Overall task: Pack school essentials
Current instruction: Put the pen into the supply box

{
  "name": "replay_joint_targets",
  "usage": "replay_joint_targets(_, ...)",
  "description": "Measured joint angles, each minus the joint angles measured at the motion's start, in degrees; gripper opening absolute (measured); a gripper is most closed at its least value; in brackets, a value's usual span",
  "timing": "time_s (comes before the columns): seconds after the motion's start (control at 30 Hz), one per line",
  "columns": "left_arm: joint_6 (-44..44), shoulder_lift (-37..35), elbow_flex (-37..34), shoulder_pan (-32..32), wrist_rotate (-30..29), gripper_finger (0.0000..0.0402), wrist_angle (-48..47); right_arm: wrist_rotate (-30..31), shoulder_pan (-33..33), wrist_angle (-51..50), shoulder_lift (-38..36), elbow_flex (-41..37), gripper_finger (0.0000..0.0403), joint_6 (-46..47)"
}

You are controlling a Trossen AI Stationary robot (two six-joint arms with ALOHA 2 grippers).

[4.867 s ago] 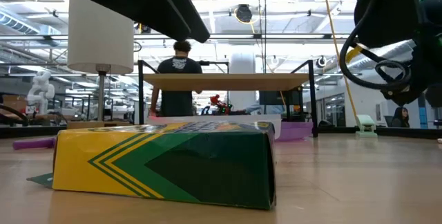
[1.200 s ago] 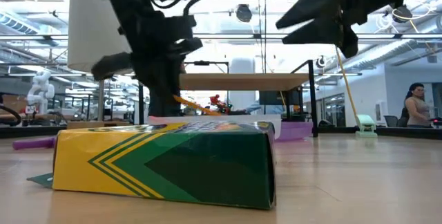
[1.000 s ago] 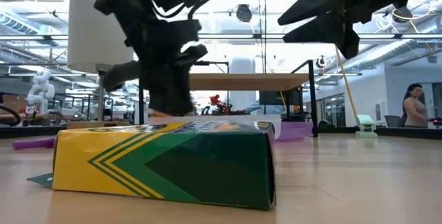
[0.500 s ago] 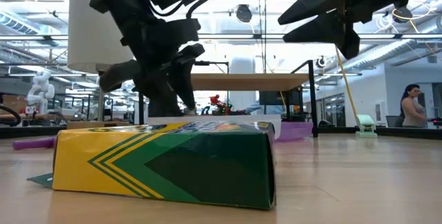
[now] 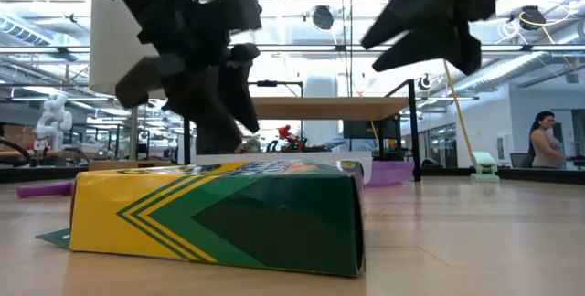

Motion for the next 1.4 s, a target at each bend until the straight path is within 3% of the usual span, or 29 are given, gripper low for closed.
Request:
replay_joint_targets(0.13,-7.38,0.0,0.03,-2.58,2.15,0.0196,4.12,-5.74,0.22,-18.16,7.97,14.22,0.0144,3.06)
replay_joint_targets(0.27,-12.71,0.0,0.03,-5.49,6.35,0.0196,6.98,-18.54,0.2,-39.12,14.35,24.5,0.0144,13.28)
replay_joint_targets(0.4,-13.18,0.0,0.03,-9.22,6.93,0.0196,8.72,-32.16,0.21,-49.24,16.5,25.86,0.0144,21.24)
replay_joint_targets(0.53,-13.77,0.0,0.03,-12.81,6.99,0.0196,9.75,-41.27,1.32,-55.54,16.63,25.16,0.0144,26.51)
replay_joint_targets(0.77,-14.46,0.0,0.03,-17.45,6.96,0.0196,10.17,-55.14,2.45,-58.47,16.6,22.96,0.0144,27.95)
replay_joint_targets(0.9,-14.52,0.0,0.03,-19.45,6.95,0.0196,10.12,-59.91,2.45,-58.23,16.59,20.43,0.0144,25.66)
replay_joint_targets(1.13,-14.4,0.0,0.03,-20.82,6.73,0.0196,11.38,-61.36,2.31,-57.16,16.59,14.35,0.0154,22.29)
replay_joint_targets(1.4,-14.18,0.0,0.03,-20.8,6.58,0.0203,14.65,-63.63,1.92,-51.8,16.59,8.51,0.0225,20.31)
